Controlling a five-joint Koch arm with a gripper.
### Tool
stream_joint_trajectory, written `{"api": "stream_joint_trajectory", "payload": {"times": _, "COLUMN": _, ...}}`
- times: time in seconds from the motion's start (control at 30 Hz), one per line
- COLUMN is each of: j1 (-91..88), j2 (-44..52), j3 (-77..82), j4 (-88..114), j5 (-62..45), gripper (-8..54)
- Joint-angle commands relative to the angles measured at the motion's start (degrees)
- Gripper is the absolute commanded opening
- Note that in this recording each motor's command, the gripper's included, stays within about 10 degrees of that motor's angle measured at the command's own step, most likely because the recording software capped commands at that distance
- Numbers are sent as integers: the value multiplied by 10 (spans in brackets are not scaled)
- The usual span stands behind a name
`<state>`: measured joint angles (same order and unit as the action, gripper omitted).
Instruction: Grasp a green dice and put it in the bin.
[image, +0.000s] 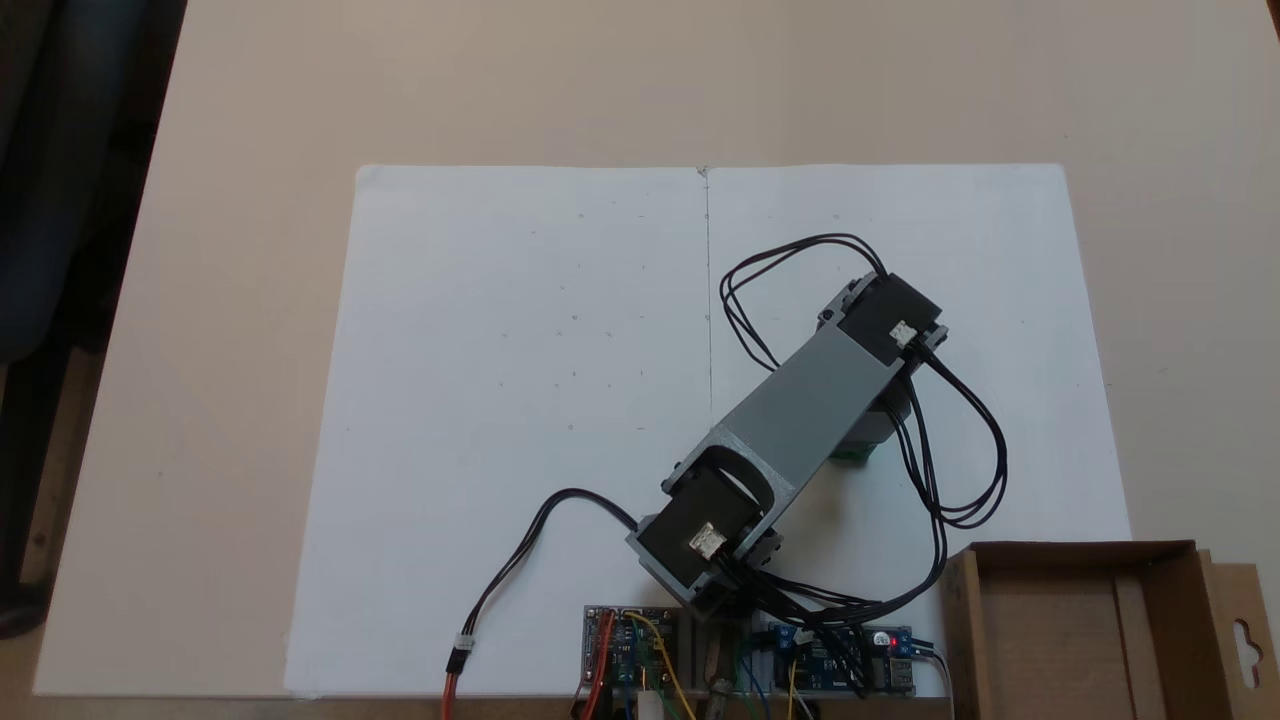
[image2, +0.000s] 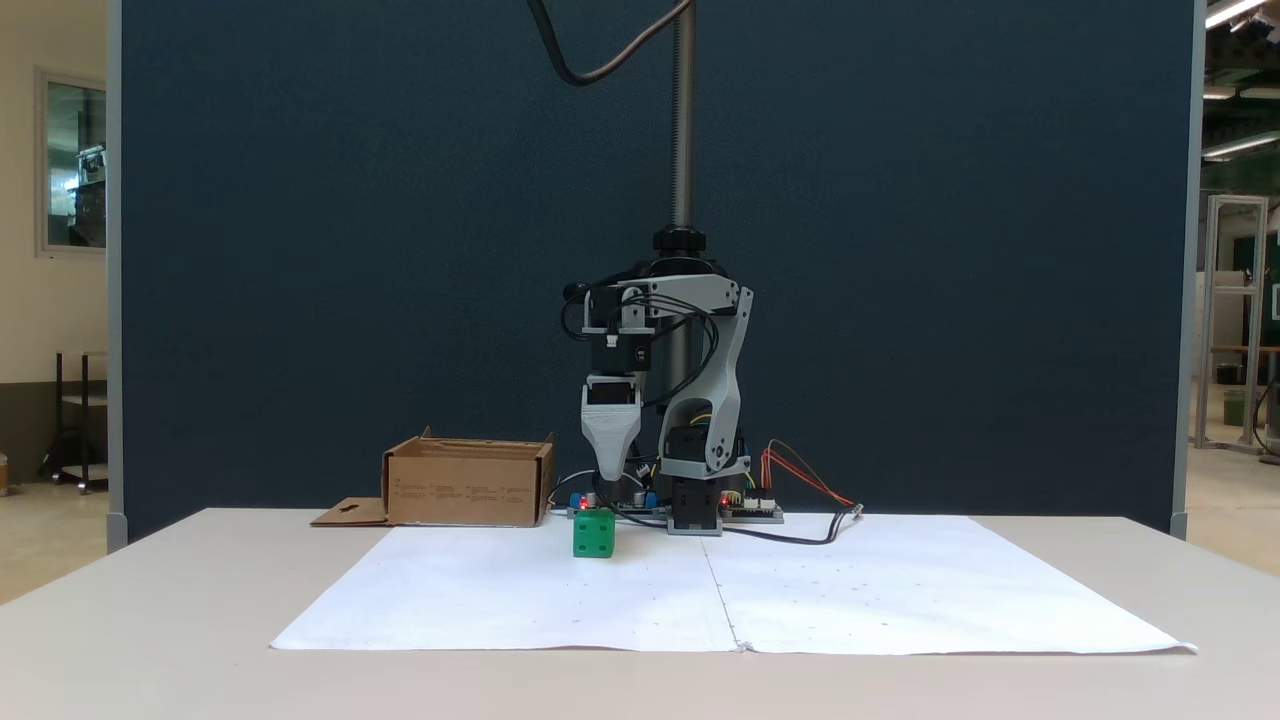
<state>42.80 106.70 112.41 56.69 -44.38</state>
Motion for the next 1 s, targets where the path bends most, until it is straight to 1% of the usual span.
{"api": "stream_joint_trajectory", "payload": {"times": 0.0, "j1": 14, "j2": 11, "j3": -8, "j4": -11, "j5": 25, "gripper": 523}}
{"api": "stream_joint_trajectory", "payload": {"times": 0.33, "j1": 57, "j2": 12, "j3": 20, "j4": -8, "j5": 25, "gripper": 523}}
{"api": "stream_joint_trajectory", "payload": {"times": 0.6, "j1": 58, "j2": 18, "j3": 51, "j4": -14, "j5": 25, "gripper": 523}}
{"api": "stream_joint_trajectory", "payload": {"times": 0.97, "j1": 64, "j2": 12, "j3": 73, "j4": -80, "j5": 24, "gripper": 523}}
